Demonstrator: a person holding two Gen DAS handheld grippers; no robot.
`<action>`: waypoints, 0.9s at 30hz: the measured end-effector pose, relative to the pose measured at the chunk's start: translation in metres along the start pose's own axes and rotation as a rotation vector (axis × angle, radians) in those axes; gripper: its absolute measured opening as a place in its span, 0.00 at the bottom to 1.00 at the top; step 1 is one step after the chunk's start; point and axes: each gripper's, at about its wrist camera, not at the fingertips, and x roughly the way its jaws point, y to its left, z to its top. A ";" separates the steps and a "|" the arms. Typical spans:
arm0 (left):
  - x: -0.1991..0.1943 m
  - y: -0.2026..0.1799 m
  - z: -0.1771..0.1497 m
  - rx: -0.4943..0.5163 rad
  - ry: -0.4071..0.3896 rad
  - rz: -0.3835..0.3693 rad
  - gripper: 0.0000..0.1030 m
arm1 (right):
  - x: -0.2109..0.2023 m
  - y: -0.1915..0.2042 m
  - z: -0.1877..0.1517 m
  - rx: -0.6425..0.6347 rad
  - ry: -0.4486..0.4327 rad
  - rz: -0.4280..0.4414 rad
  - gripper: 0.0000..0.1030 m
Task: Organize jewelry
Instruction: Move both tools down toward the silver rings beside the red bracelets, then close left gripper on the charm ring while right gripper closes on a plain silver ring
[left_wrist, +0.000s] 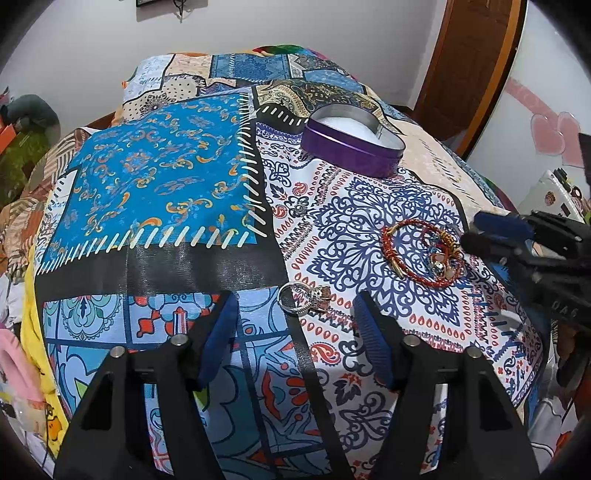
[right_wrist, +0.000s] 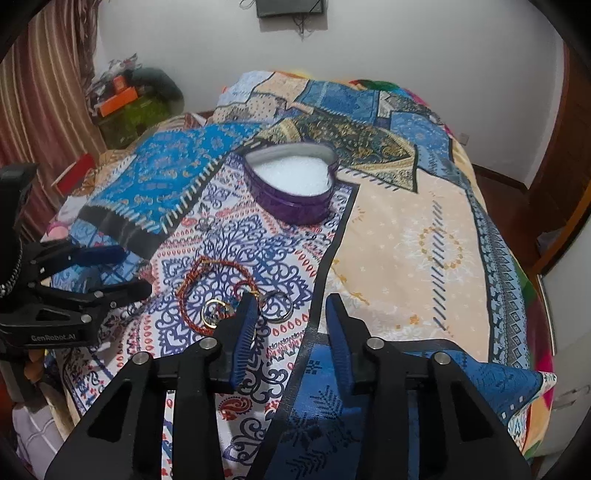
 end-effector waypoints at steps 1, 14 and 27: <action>0.000 0.000 -0.001 0.000 0.000 -0.005 0.58 | 0.001 0.002 -0.002 -0.013 0.010 0.002 0.34; 0.001 0.009 0.000 -0.031 -0.014 -0.026 0.40 | 0.012 0.006 -0.001 -0.038 0.023 0.011 0.34; -0.004 0.015 0.003 -0.075 -0.020 -0.048 0.29 | 0.013 0.009 0.005 -0.032 0.026 0.045 0.19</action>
